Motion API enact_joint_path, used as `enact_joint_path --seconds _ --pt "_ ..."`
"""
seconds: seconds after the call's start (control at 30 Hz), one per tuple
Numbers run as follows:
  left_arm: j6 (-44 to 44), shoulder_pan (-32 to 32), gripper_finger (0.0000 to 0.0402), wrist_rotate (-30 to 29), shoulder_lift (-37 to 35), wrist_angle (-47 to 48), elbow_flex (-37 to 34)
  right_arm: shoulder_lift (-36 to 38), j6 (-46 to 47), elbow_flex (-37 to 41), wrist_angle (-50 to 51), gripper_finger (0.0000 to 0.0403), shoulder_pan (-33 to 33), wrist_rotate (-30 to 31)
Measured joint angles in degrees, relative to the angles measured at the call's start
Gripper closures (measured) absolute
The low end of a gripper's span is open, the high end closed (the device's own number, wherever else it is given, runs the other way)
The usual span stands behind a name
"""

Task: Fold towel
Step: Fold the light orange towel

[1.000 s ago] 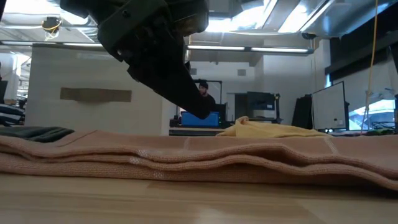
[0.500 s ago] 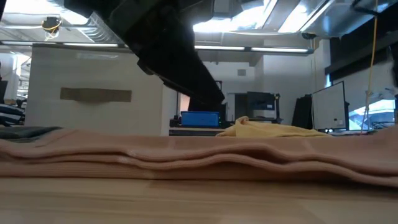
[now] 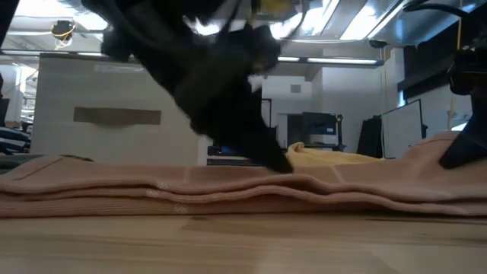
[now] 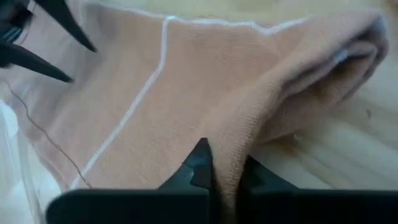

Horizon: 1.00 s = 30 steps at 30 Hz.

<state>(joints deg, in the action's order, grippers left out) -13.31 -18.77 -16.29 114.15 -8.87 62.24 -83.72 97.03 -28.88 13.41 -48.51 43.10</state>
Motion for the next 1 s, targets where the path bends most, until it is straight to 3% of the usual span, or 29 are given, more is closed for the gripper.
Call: enact_joint_path --seconds 0.23,0.4,0.67,0.83,1.0 --pt "-3.20 1.64 0.0224 -0.02 3.27 -1.61 0.14 0.09 -1.38 -0.04 -0.17 0.0358 -0.04 -2.96" --pt "-3.21 2.10 0.0224 0.12 3.57 -1.59 0.22 0.11 -2.59 -0.11 -0.16 0.0389 0.33 -5.16" --pt "-3.20 1.86 0.0224 -0.02 3.61 -1.89 0.13 2.04 -2.92 -7.02 6.62 0.0384 0.33 -5.97" --pt "-3.20 1.84 0.0224 0.00 3.63 -2.13 0.11 2.10 -9.42 -12.61 6.08 0.0391 3.59 -4.64" --pt "-2.17 1.84 0.0224 0.01 3.67 -2.65 0.07 2.10 -18.33 -16.08 5.06 0.0372 8.99 -4.76"
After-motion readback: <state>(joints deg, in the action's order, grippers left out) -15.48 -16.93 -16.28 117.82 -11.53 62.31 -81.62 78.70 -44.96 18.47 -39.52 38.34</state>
